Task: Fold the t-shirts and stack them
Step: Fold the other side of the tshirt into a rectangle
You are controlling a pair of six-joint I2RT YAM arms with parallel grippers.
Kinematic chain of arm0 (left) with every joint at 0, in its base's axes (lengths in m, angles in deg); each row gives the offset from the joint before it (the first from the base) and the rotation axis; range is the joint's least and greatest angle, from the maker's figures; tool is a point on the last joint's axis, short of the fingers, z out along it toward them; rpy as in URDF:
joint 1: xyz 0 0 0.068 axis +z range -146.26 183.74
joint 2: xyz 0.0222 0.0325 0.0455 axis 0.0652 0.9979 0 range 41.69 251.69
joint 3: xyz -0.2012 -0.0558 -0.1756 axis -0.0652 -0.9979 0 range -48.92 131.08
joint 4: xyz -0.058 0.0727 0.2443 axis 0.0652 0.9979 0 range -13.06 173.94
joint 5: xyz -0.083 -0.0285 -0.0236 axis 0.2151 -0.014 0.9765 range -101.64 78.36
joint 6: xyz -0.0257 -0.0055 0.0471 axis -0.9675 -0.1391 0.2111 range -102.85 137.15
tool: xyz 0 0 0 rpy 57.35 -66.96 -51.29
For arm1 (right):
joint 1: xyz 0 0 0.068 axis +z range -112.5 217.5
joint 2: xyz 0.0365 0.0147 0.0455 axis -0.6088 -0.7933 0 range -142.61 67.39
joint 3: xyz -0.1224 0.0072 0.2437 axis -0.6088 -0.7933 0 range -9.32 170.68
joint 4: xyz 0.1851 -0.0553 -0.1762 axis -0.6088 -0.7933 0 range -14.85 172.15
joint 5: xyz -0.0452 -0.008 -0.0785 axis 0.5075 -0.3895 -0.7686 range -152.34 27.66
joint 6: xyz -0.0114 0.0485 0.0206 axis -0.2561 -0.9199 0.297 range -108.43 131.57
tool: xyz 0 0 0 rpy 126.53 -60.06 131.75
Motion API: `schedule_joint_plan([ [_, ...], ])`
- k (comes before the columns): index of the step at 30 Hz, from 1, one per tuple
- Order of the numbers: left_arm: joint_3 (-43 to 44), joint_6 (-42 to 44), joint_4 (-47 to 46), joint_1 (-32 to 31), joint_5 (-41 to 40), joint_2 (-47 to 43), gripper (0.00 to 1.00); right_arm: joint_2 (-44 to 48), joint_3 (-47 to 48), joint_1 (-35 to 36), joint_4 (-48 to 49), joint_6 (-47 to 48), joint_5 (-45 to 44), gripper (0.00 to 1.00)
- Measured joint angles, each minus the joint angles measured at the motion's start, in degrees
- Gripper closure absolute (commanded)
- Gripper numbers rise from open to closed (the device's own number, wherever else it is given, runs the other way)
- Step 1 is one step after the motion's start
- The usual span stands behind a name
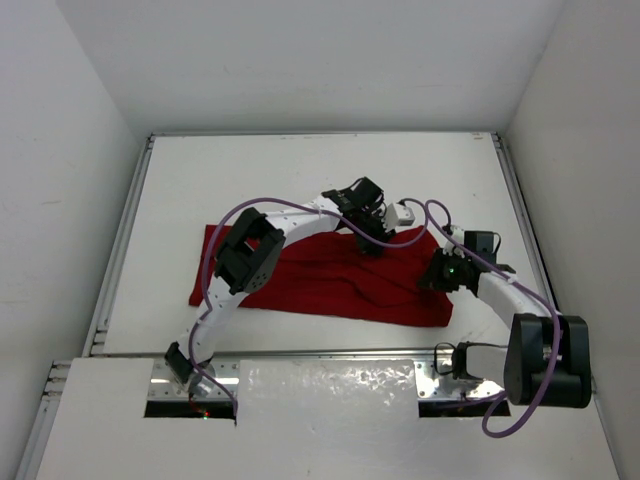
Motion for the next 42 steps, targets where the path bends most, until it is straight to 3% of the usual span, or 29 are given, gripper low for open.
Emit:
schedule_joint_plan([
  [33, -1.36, -1.31, 0.61, -0.02, -1.75, -1.64, 0.65, -0.09, 0.76, 0.00, -0.87, 0.92, 0.00, 0.96],
  [38, -1.36, -1.40, -0.85, -0.07, -2.62, -1.64, 0.69, -0.09, 0.98, 0.00, -1.03, 0.96, 0.00, 0.96],
  [42, -1.36, -2.05, -1.88, -0.07, -2.67, -1.64, 0.86, -0.09, 0.98, 0.00, -1.05, 0.96, 0.00, 0.97],
])
